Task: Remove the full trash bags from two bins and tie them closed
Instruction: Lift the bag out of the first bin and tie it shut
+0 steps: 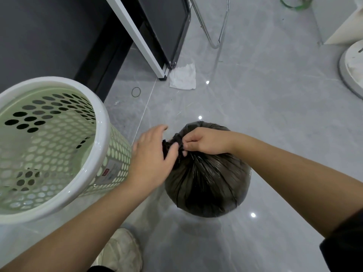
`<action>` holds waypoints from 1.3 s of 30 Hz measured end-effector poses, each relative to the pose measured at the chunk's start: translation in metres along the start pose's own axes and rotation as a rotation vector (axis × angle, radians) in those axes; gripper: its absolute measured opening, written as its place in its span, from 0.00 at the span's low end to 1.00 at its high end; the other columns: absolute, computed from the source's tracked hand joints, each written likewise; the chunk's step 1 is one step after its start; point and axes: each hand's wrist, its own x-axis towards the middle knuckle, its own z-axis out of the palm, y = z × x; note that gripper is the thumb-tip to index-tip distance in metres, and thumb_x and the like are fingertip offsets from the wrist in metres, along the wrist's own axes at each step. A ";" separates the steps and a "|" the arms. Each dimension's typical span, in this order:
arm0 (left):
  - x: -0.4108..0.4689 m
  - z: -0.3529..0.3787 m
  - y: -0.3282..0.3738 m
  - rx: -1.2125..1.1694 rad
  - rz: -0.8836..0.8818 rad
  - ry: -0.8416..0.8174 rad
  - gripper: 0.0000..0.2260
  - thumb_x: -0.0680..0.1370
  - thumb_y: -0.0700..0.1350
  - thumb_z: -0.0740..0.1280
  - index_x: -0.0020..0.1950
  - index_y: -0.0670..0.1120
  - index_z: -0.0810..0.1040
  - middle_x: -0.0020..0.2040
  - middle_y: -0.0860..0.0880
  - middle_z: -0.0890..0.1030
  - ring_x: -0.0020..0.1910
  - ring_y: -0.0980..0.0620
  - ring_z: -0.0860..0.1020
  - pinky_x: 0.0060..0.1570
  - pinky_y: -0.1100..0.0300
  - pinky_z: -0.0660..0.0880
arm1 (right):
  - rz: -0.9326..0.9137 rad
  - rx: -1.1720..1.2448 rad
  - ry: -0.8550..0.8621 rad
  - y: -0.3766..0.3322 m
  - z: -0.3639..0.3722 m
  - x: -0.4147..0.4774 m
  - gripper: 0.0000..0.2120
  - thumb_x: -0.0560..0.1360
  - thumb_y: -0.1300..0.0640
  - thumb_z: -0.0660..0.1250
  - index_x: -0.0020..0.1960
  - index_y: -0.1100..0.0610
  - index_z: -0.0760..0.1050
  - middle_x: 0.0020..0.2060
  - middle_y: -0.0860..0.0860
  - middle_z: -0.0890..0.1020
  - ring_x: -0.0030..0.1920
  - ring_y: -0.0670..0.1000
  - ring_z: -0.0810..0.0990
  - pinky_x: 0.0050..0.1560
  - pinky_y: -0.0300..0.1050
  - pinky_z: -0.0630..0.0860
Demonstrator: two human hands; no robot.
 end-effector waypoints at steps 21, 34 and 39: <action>0.022 -0.033 0.028 -0.432 -0.339 -0.289 0.19 0.77 0.48 0.61 0.26 0.48 0.63 0.22 0.52 0.65 0.26 0.50 0.64 0.31 0.57 0.59 | -0.193 -0.890 0.594 -0.022 0.018 -0.016 0.08 0.71 0.49 0.64 0.45 0.53 0.77 0.39 0.51 0.77 0.42 0.55 0.77 0.44 0.51 0.70; 0.029 -0.069 0.047 -0.258 -0.278 -0.229 0.16 0.76 0.45 0.58 0.29 0.45 0.64 0.27 0.47 0.66 0.28 0.50 0.65 0.31 0.57 0.60 | 0.115 -0.834 0.696 -0.040 0.010 -0.014 0.23 0.72 0.35 0.60 0.49 0.54 0.61 0.38 0.50 0.79 0.35 0.55 0.74 0.41 0.47 0.62; 0.032 -0.073 0.047 -0.255 -0.249 -0.228 0.14 0.76 0.45 0.58 0.31 0.44 0.65 0.28 0.46 0.67 0.29 0.49 0.65 0.31 0.56 0.60 | 0.039 -0.731 0.765 -0.043 0.010 -0.012 0.24 0.70 0.43 0.66 0.59 0.56 0.67 0.57 0.53 0.72 0.55 0.56 0.72 0.48 0.49 0.68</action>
